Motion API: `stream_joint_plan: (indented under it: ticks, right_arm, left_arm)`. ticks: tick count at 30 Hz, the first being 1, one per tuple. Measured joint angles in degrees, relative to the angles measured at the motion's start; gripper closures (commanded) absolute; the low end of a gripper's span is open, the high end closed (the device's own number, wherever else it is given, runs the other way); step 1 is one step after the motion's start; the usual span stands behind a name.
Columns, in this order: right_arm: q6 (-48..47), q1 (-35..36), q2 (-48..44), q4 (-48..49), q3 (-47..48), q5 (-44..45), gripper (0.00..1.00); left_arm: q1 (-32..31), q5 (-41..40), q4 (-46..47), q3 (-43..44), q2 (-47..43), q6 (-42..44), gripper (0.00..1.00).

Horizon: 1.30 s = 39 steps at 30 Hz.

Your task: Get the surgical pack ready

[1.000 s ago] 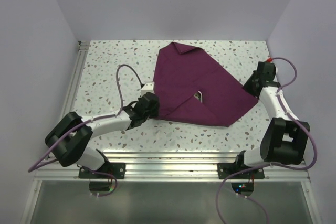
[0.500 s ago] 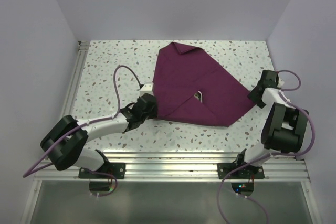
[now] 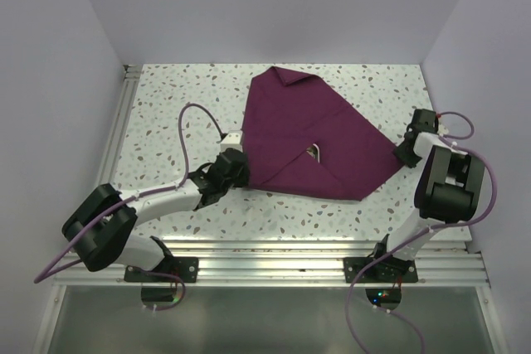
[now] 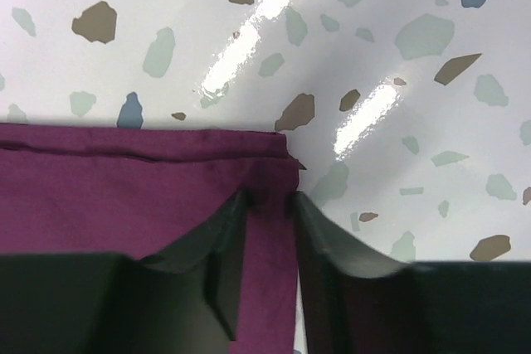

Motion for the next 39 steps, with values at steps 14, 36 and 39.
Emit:
stream_joint_plan:
  ticks: [14, 36, 39]
  right_arm:
    - [-1.6, 10.0, -9.1, -0.5, -0.3, 3.6, 1.00]
    - [-1.7, 58.2, 7.3, -3.0, 33.7, 1.6, 1.00]
    - [-0.3, 60.7, 13.1, -2.9, 37.5, -0.9, 1.00]
  left_arm:
    - [-0.2, 0.1, 0.9, -0.1, 0.9, 0.1, 0.63]
    - [-4.5, -7.9, 0.9, 0.8, 3.3, 1.6, 0.64]
    - [-4.6, -8.3, 0.9, 0.8, 3.3, 1.8, 0.64]
